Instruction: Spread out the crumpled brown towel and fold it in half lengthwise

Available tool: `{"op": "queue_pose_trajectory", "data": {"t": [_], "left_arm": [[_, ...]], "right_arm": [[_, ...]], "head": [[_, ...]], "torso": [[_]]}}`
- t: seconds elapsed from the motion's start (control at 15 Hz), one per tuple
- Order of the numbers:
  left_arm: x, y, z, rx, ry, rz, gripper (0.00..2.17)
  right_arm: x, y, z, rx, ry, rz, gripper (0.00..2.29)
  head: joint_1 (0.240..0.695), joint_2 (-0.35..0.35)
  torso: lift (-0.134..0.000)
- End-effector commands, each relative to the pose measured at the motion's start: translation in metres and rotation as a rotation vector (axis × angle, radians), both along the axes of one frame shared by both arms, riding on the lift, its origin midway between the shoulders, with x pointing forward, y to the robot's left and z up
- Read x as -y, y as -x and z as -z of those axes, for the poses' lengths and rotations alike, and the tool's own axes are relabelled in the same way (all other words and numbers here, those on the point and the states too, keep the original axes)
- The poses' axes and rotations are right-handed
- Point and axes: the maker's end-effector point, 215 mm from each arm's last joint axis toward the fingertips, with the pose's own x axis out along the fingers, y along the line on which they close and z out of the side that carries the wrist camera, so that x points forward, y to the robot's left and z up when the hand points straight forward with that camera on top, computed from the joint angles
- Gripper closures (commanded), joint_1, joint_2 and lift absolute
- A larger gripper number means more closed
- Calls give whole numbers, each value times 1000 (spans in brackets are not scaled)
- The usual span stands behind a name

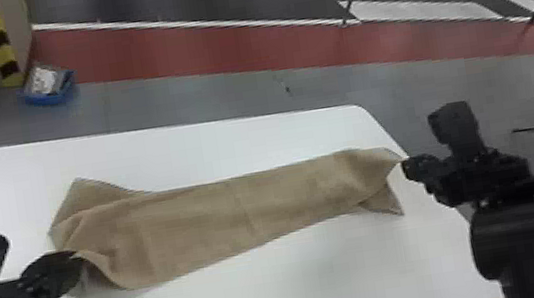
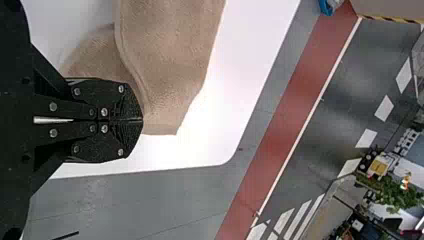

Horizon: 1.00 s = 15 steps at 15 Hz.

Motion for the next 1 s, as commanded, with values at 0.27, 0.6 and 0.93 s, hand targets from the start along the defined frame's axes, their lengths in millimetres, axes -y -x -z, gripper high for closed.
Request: {"op": "queue_pose_trajectory", "data": {"t": [0.27, 0.6, 0.93], "left_arm": [[4, 38, 26, -16, -22, 54, 390], [0, 40, 29, 10, -49, 48, 1045], [-38, 24, 9, 55, -83, -12, 1325]], "right_arm": [[7, 18, 2, 18, -6, 23, 1754], [4, 25, 3, 15, -18, 18, 1750], [24, 30, -14, 52, -26, 50, 1750]], "head": [[695, -350], [695, -350], [695, -350]], "torso": [[-125], [-125], [-125]]}}
